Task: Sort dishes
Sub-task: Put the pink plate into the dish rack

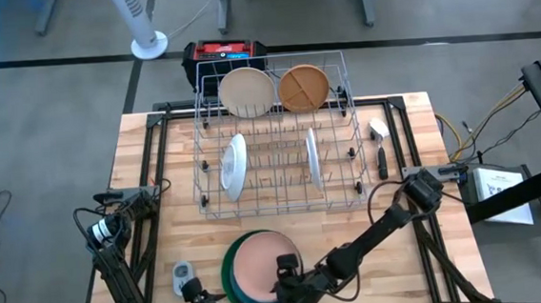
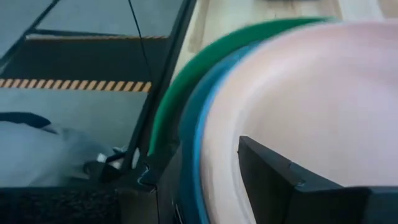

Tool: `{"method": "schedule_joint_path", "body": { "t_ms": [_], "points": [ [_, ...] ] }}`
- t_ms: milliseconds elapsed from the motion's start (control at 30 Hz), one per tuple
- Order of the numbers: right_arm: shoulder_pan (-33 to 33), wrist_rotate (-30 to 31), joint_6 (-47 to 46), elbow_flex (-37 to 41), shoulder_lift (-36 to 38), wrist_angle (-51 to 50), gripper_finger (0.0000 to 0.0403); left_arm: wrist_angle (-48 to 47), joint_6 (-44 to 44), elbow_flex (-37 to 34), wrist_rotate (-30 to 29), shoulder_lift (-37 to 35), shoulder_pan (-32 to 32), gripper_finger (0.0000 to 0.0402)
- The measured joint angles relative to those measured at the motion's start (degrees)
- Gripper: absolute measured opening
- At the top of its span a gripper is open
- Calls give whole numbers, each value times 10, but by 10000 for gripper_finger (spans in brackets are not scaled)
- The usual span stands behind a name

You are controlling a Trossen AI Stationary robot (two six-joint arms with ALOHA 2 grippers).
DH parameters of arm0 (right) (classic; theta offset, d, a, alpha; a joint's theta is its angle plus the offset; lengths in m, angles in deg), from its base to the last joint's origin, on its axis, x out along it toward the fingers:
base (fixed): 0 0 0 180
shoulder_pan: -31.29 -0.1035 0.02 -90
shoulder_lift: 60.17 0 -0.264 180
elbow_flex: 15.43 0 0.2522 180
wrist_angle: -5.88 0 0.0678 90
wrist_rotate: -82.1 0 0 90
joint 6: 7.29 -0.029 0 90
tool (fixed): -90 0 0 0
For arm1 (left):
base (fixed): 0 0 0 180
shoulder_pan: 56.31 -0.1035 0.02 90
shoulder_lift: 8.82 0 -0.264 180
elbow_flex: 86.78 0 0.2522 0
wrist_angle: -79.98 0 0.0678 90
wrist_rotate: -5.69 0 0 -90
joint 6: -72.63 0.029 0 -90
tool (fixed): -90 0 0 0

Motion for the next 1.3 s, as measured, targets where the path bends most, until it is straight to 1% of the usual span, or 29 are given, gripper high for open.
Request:
{"method": "schedule_joint_path", "body": {
  "t_ms": [167,267,367,533,600,700,867,933,1000,1067,1167,1233,1300],
  "points": [
    [0,1,0,0,-2,-14,151,0,1,0,-2,0,0,231],
    [0,1,6,0,-2,-18,137,0,1,0,-5,0,0,231],
    [0,3,10,0,-2,-21,105,4,0,0,-19,0,-1,231],
    [0,6,47,0,-2,-24,20,5,0,0,-33,0,-2,231],
    [-3,11,60,-1,-2,-26,10,6,-3,0,-33,0,-3,231],
    [-3,10,61,-3,-2,-26,16,6,-20,0,-39,0,-7,231],
    [-3,8,61,-3,-2,-26,7,1,-100,0,-91,0,-25,231],
    [-3,5,57,-3,-2,-26,7,1,-122,-2,-89,0,-39,231],
    [-3,3,56,-3,-2,-25,17,3,-133,-6,-81,0,-54,231],
    [-3,2,53,-3,-2,-26,34,0,-138,-14,-46,0,-69,231],
    [-4,-5,33,-3,0,-35,68,-29,-157,-27,41,0,-89,231],
    [-5,-17,19,-3,5,-41,91,-82,-207,-33,82,0,-96,231],
    [-6,-23,9,-3,9,-40,112,-137,-263,-35,101,0,-99,231]
  ]
}}
